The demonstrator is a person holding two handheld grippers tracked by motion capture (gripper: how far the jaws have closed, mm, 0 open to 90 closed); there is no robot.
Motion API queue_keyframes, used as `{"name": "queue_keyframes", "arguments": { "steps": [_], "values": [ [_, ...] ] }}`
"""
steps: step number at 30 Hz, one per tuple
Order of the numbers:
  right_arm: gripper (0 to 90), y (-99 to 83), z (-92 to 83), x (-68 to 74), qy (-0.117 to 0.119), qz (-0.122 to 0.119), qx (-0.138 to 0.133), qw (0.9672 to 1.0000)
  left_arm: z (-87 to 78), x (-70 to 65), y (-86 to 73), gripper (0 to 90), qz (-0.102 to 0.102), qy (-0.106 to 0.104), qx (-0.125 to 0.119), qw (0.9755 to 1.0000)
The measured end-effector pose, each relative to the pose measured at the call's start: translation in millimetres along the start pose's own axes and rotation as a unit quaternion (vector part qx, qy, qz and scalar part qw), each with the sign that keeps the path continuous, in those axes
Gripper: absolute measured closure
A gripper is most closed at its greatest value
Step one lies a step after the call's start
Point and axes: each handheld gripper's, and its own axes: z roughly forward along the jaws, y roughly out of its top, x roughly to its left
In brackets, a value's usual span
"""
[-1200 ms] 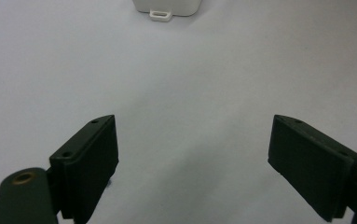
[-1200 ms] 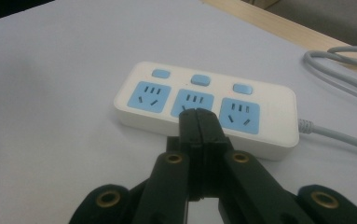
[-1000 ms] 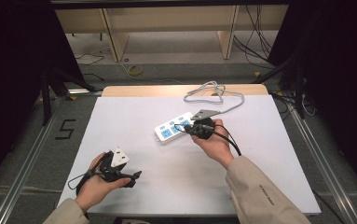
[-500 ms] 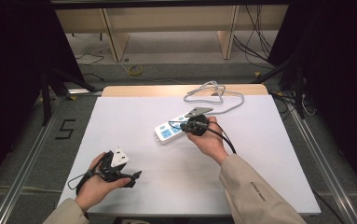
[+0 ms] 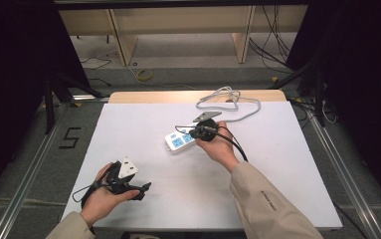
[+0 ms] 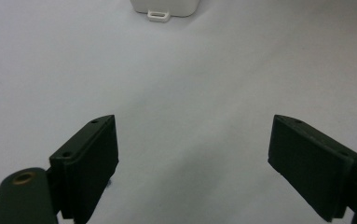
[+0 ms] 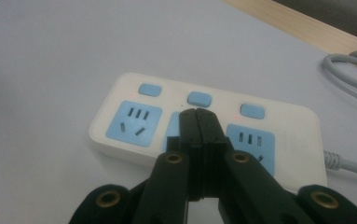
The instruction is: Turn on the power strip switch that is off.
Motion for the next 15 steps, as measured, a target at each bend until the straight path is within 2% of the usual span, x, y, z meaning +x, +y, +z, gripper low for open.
{"name": "queue_keyframes", "arguments": {
  "steps": [15],
  "values": [
    [90.0,3.0,8.4,-2.1,-0.003,0.002,0.006,1.0000,-0.1,-0.1,0.0,15.5,0.000,0.000,0.000,1.0000]
  ]
}}
